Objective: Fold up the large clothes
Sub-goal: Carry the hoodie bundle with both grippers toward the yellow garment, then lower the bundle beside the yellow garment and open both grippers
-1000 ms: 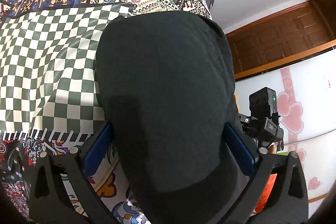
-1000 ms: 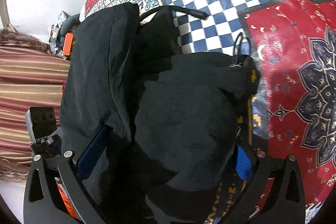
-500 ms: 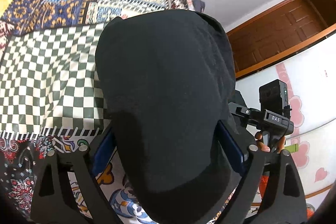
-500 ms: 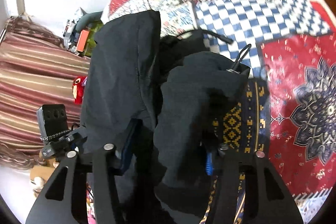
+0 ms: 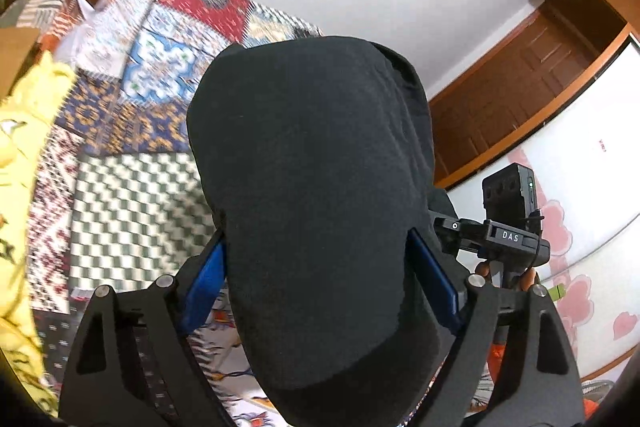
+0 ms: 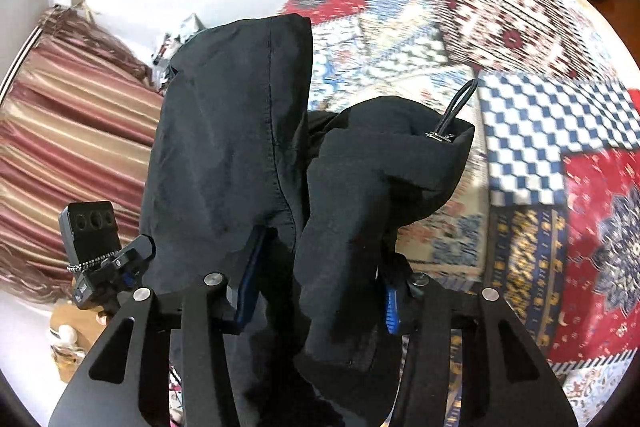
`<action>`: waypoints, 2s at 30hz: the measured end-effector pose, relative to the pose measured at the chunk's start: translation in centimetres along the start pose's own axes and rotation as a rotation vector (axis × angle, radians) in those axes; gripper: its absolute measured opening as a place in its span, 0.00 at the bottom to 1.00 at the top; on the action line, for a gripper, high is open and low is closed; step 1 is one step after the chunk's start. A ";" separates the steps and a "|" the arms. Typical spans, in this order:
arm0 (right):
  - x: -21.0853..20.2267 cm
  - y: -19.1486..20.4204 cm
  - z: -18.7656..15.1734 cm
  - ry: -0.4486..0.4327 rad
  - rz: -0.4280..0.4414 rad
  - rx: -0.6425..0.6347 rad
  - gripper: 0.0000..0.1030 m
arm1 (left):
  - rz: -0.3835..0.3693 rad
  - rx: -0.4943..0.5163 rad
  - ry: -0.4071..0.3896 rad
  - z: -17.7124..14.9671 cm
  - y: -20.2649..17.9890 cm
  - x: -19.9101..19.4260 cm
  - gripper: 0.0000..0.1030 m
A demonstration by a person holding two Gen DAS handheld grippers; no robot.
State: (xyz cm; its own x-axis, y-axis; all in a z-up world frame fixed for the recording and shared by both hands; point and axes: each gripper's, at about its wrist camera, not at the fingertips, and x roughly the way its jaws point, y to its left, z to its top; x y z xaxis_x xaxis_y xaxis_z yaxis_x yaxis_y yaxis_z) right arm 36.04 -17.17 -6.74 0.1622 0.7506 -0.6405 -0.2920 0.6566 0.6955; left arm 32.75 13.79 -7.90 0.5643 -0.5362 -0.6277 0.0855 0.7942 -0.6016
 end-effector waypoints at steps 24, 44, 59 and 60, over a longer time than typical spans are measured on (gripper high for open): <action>24.5 10.3 3.3 0.182 0.009 -0.066 0.43 | 0.205 -0.174 -0.061 5.4 22.7 -7.4 0.84; 28.8 11.7 3.7 0.191 -0.194 -0.189 0.60 | 0.587 0.038 -0.013 5.4 24.6 -5.1 0.83; 25.8 16.8 -0.7 0.087 -0.208 -0.447 0.60 | 0.751 0.205 0.013 0.9 21.5 -3.4 0.88; 27.2 16.6 -1.2 0.119 -0.221 -0.447 0.60 | 0.738 0.179 0.010 0.6 22.1 -3.6 0.90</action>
State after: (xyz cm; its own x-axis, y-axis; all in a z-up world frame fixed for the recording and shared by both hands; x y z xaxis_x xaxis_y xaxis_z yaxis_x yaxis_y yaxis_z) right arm 34.50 14.08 -12.99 0.1646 0.5663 -0.8076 -0.6412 0.6836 0.3486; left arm 33.06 33.46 -18.63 0.5189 0.1507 -0.8415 -0.1791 0.9817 0.0654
